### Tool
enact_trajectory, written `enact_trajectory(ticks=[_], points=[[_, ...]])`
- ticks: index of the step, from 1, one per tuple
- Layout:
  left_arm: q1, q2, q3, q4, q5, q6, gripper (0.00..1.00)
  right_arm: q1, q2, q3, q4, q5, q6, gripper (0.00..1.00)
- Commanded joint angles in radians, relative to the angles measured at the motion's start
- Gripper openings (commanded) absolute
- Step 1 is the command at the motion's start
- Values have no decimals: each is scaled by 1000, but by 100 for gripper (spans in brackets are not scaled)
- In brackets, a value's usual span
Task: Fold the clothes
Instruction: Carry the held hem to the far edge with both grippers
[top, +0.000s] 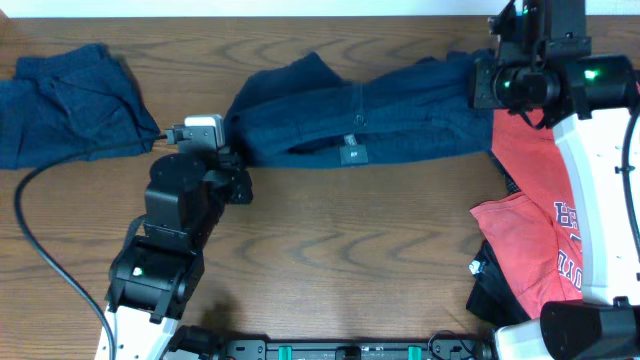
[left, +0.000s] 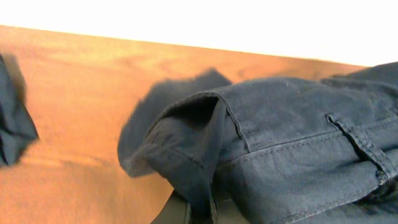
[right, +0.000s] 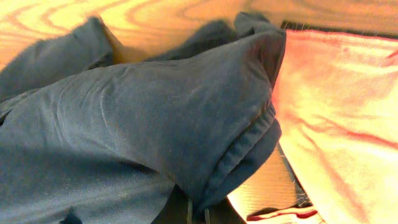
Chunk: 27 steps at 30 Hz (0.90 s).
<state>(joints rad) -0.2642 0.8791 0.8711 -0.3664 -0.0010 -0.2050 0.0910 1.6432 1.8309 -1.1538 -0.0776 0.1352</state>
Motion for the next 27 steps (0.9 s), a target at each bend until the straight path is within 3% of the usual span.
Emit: enact_trajectory(ticks=[1, 11, 15, 27], points=[[16, -12, 80, 10, -169, 38, 6, -11, -18, 81, -16, 134, -21, 1], [16, -13, 196, 7, -169, 81, 6, -11, -19, 173, -103, 134, -37, 1], [16, 0, 195, -62, -168, 73, 6, -11, -16, 165, -144, 129, -35, 1], [16, 246, 195, -217, -62, 8, 6, -3, 124, 162, -265, 19, -16, 1]])
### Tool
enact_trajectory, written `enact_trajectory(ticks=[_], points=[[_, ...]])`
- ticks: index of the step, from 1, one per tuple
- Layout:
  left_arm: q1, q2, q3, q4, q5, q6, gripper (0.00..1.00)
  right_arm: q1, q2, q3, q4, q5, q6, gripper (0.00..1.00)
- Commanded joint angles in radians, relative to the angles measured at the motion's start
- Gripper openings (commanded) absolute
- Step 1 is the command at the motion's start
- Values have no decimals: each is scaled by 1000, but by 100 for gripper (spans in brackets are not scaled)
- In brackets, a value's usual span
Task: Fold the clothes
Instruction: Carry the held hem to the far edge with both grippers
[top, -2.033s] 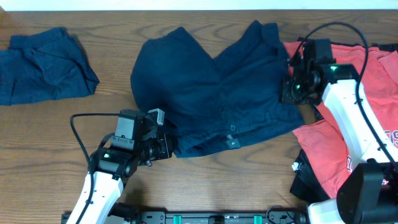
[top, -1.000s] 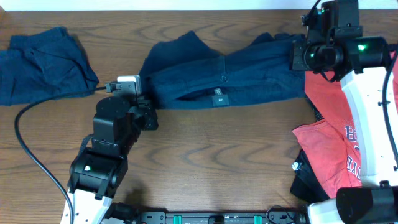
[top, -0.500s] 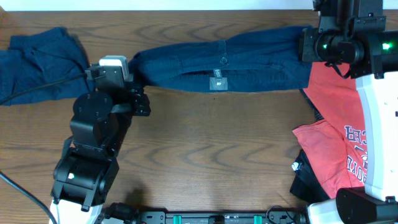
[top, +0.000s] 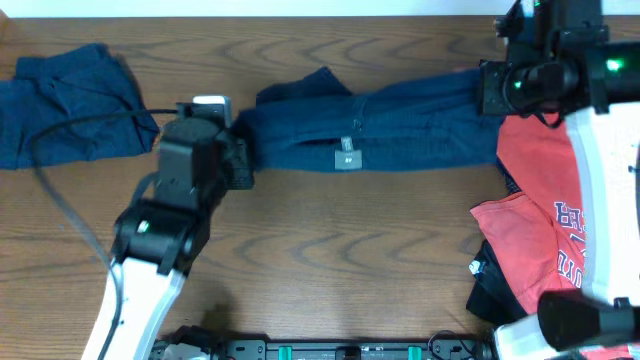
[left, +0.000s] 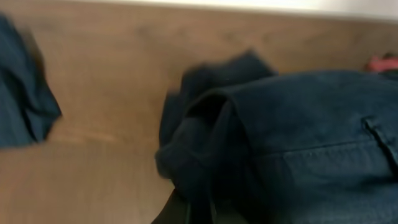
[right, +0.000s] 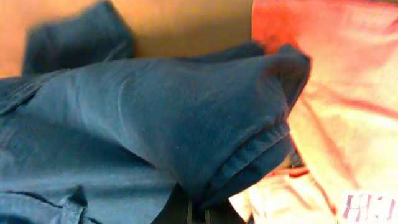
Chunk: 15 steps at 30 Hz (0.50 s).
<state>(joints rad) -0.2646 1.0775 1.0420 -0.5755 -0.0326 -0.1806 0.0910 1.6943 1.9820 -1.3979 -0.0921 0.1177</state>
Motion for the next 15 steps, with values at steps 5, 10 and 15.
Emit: enact_trajectory(ticks=[5, 10, 15], points=[[19, 86, 24, 34, -35, -2, 6, 37, 204, 11, -63, 17, 8, 1], [33, 101, 24, 126, -74, 13, 6, 90, 326, 11, -19, -3, 8, 1], [63, 134, 24, 253, -73, 15, 6, 124, 389, 11, 123, 7, -15, 1]])
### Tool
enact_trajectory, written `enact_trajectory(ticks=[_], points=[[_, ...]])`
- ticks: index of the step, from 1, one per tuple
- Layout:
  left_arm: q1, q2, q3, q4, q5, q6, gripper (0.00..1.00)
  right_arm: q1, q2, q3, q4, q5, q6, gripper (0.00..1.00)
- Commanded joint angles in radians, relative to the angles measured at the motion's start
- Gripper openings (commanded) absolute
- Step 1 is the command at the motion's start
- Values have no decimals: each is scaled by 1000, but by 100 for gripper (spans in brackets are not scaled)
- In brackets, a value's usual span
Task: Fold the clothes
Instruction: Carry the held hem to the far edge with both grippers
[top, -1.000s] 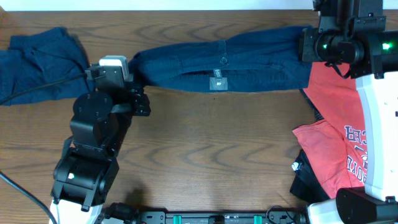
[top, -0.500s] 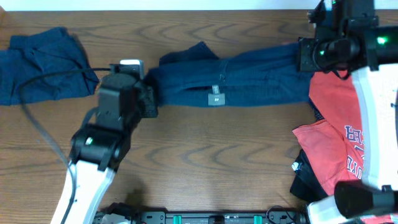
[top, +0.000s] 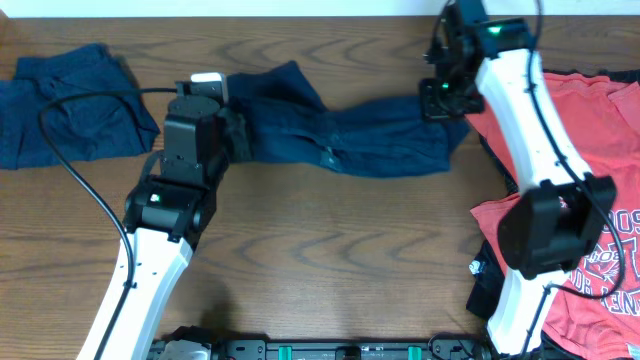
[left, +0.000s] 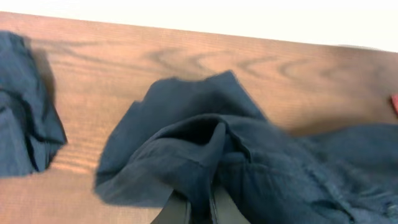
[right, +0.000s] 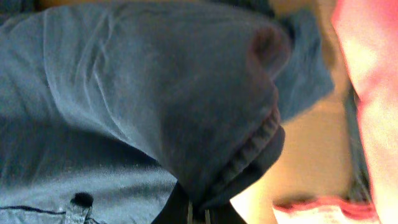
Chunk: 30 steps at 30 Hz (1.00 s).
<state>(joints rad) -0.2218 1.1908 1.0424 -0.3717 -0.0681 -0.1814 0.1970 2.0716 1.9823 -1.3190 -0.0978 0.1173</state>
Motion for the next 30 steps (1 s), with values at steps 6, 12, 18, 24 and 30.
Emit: enact_trajectory(ticks=[6, 12, 18, 24, 30], points=[[25, 51, 24, 238, -39, 87, 6, 13, 2, 94, 203, 162, -14, 1], [25, 55, 24, 372, -95, 148, 6, 12, 1, 227, 304, 282, -59, 1], [25, 57, 24, 500, -109, 253, 6, 12, 1, 293, 461, 319, -83, 1], [27, 79, 24, 478, -109, 255, 6, 13, 1, 295, 497, 303, -134, 1], [26, 168, 24, 351, -84, 154, 6, 14, 5, 290, 355, 203, -123, 1]])
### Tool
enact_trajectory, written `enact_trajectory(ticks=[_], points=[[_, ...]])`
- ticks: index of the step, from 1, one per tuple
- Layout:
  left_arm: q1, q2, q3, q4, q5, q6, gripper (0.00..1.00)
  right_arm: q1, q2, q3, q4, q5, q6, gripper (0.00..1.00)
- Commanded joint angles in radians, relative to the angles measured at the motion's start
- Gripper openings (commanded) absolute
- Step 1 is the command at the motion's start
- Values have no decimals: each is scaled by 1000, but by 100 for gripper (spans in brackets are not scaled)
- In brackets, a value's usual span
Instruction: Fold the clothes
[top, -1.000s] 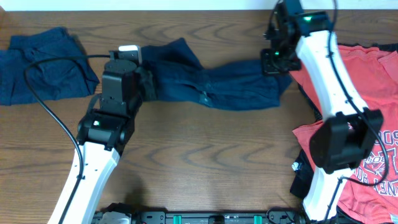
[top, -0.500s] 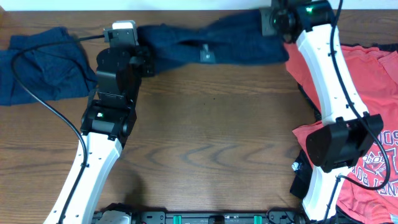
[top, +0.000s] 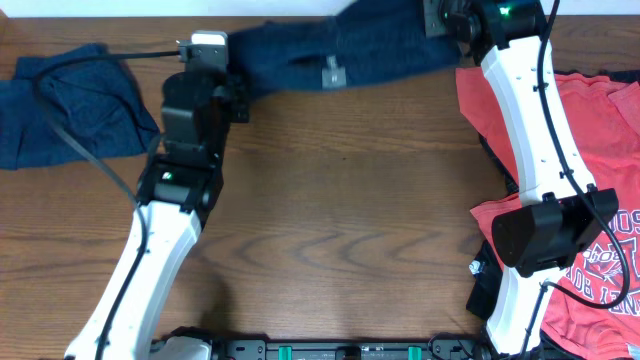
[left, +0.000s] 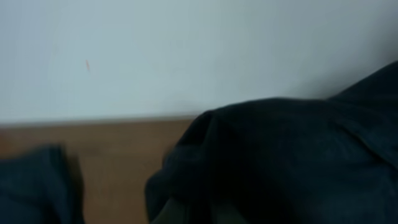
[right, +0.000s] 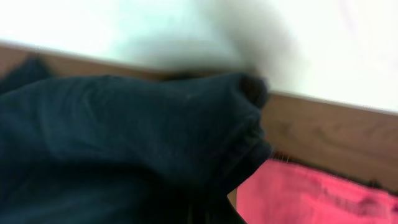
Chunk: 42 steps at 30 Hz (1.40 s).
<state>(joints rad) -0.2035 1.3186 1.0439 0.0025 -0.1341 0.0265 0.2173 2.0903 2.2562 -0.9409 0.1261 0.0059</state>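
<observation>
A pair of dark navy trousers (top: 335, 50) hangs stretched along the far edge of the table, with a grey tag on it. My left gripper (top: 238, 85) is shut on their left end, whose dark cloth (left: 280, 155) fills the left wrist view and hides the fingers. At the right end my right gripper (top: 440, 25) is shut on the trousers too, and the folded navy cloth (right: 143, 137) covers its fingers in the right wrist view.
A crumpled blue garment (top: 70, 105) lies at the far left. A red printed shirt (top: 570, 200) lies at the right over dark clothing (top: 490, 290). The wall stands just behind the table's far edge.
Both grippers have moved toward the far edge of the table with the trousers. The trousers, sagging in the middle before, now stretch along the far edge.
Both grippers were shut on the ends of the navy trousers lying across the far half of the table. Then the trousers were stretched straighter, then sagging with the right gripper closer in. Now they are at the far edge.
</observation>
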Motion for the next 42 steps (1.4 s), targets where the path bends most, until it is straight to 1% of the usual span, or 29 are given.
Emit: enact_trajectory(ticks=[1, 6, 11, 16, 17, 18, 19, 20, 24, 25, 26, 27, 28, 29, 30, 32, 36, 37, 39, 40, 41, 42], points=[[8, 60, 23, -45, 13, -76, 6, -6, -12, 13, -64, -31, 1, 1], [-2, 95, 23, -132, 139, -182, 6, -6, -10, -28, -239, -61, 85, 1], [-39, 84, 23, -235, 241, -240, 6, 8, -10, -65, -385, -102, 167, 1], [-96, 71, 23, -369, 303, -276, 6, 48, -10, -83, -526, -216, 181, 1], [-108, 71, 23, -393, 322, -276, 8, 61, -10, -87, -547, -225, 180, 1], [-118, 71, 23, -411, 338, -276, 15, 72, -10, -87, -562, -224, 180, 1], [-129, 71, 23, -427, 350, -276, 29, 85, -10, -87, -574, -224, 180, 1], [-145, 71, 23, -450, 365, -277, 38, 105, -10, -87, -589, -225, 181, 1], [-180, 71, 23, -493, 385, -277, 41, 155, -10, -87, -633, -224, 193, 1], [-187, 71, 23, -498, 385, -277, 41, 163, -10, -87, -642, -223, 201, 4], [-194, 71, 23, -503, 385, -277, 43, 172, -10, -87, -657, -223, 213, 9], [-198, 71, 23, -504, 385, -277, 44, 176, -10, -87, -668, -221, 219, 12], [-201, 71, 23, -504, 385, -277, 44, 180, -10, -87, -679, -216, 227, 21], [-203, 71, 23, -504, 385, -277, 44, 181, -10, -87, -689, -206, 238, 56], [-204, 71, 23, -503, 385, -277, 44, 180, -10, -87, -700, -186, 253, 82], [-204, 71, 23, -504, 385, -277, 44, 176, -10, -87, -718, -136, 283, 99], [-204, 71, 23, -512, 385, -285, 45, 159, -10, -87, -740, -89, 315, 99], [-204, 71, 23, -520, 386, -294, 43, 153, -10, -87, -740, -89, 315, 96], [-204, 71, 23, -550, 389, -325, 24, 137, -11, -87, -731, -89, 314, 75], [-206, 72, 22, -572, 397, -333, 7, 126, -11, -85, -726, -89, 311, 45], [-209, 73, 22, -594, 407, -339, 6, 116, -11, -84, -718, -89, 311, 19], [-212, 74, 18, -613, 417, -340, 6, 105, -11, -84, -710, -89, 311, 11]])
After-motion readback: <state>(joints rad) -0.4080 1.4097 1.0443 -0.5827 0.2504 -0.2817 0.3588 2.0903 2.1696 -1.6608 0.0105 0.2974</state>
